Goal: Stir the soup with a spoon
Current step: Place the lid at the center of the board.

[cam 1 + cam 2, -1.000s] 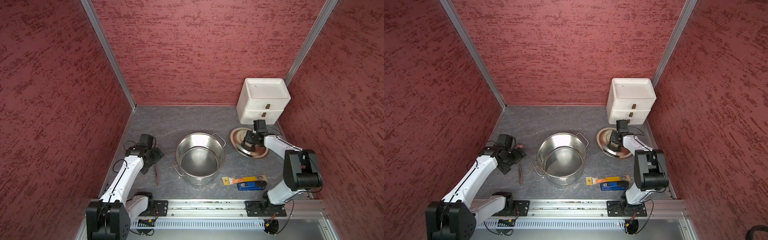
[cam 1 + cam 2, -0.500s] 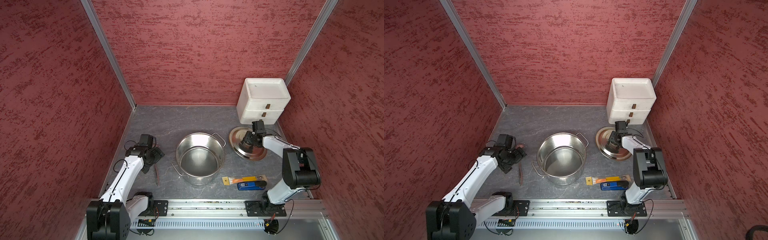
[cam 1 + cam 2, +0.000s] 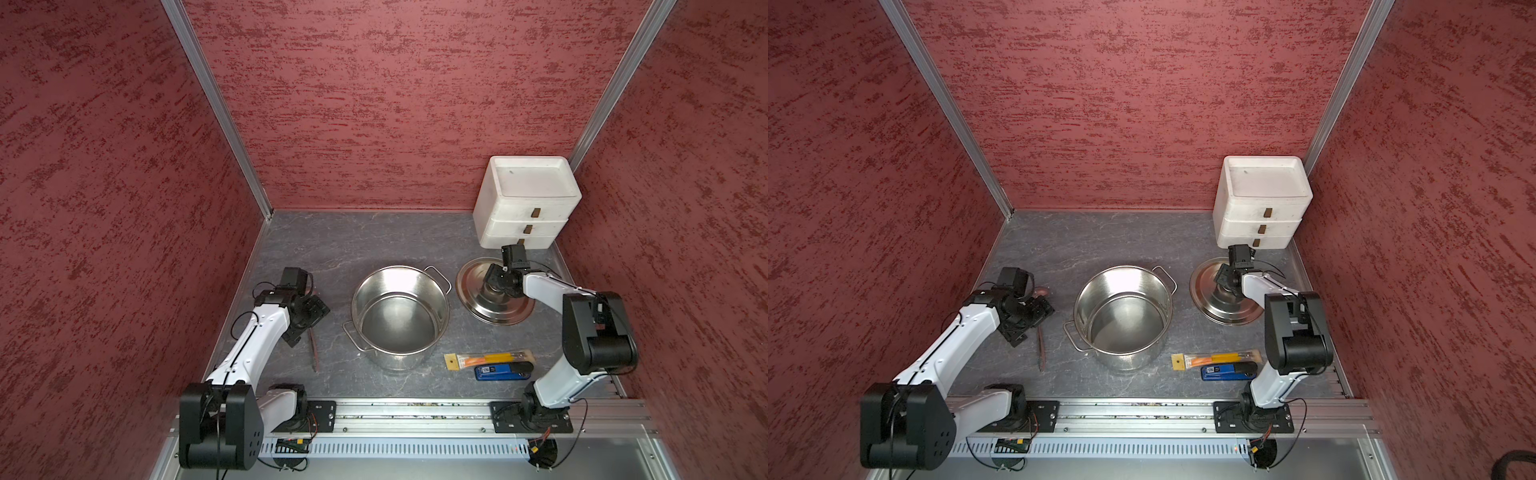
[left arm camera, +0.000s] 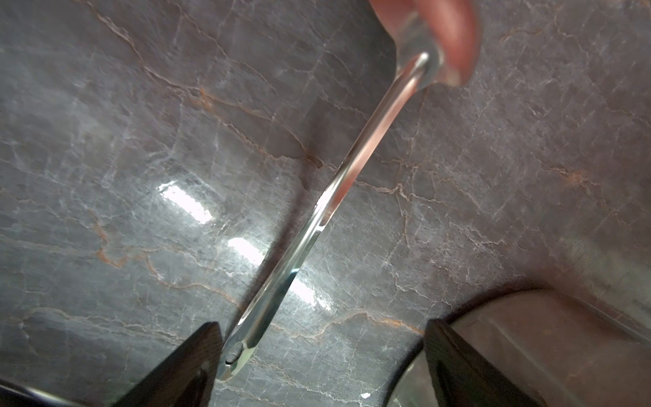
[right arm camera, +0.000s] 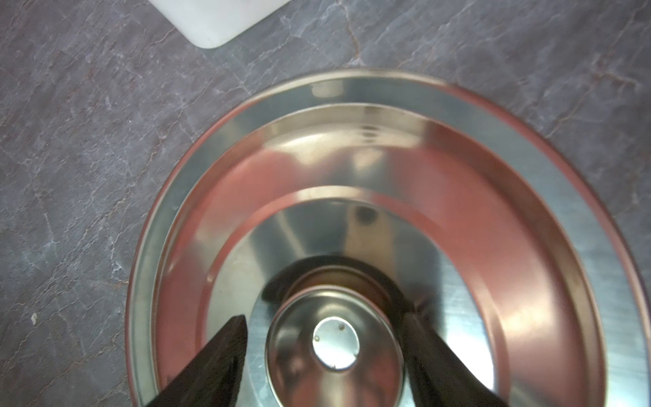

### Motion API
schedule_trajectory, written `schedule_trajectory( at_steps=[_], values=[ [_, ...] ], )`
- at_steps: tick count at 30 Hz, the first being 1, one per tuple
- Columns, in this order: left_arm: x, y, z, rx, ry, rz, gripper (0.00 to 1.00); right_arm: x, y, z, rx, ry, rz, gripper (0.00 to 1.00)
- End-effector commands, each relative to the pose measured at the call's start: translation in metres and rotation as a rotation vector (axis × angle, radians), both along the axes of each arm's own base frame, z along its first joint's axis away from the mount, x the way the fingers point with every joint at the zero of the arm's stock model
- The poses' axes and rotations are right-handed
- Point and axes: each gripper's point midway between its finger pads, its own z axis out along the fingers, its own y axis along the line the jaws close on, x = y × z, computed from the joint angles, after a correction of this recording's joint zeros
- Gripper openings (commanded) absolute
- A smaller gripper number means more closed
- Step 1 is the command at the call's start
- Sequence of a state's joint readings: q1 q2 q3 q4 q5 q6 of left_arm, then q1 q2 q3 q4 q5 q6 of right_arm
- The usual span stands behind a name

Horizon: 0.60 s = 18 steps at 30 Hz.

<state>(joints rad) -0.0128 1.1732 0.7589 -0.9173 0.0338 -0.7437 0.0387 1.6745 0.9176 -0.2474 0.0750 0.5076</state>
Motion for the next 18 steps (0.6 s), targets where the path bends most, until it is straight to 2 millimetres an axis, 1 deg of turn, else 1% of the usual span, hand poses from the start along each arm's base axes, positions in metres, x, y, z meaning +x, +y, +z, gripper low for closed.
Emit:
schedule_trajectory(
  at_steps=[1,5,7,8,11,14,15,18],
  values=[
    [0.008,0.003,-0.003,-0.008,-0.008,-0.007,0.91,-0.009,0.003,0.0,0.006,0.034,0.015,0.78],
    [0.013,0.012,-0.009,0.0,0.024,0.004,0.87,-0.005,0.003,0.034,-0.031,-0.037,0.074,0.83],
    [0.016,0.015,-0.012,-0.004,0.03,0.009,0.82,-0.006,0.004,0.051,-0.049,-0.075,0.11,0.85],
    [0.019,0.016,-0.013,-0.011,0.026,0.004,0.79,-0.007,0.004,0.063,-0.057,-0.105,0.126,0.85],
    [0.026,0.014,-0.016,-0.042,0.017,-0.015,0.73,-0.017,0.005,0.089,-0.07,-0.16,0.152,0.85],
    [0.031,0.017,-0.017,-0.062,0.008,-0.021,0.64,-0.03,0.01,0.109,-0.055,-0.211,0.177,0.85],
    [0.032,0.018,-0.017,-0.071,0.006,-0.023,0.62,-0.034,0.012,0.113,-0.045,-0.222,0.186,0.84],
    [0.034,0.021,-0.02,-0.099,0.004,-0.019,0.57,-0.045,0.021,0.134,-0.009,-0.292,0.222,0.83]
  ],
)
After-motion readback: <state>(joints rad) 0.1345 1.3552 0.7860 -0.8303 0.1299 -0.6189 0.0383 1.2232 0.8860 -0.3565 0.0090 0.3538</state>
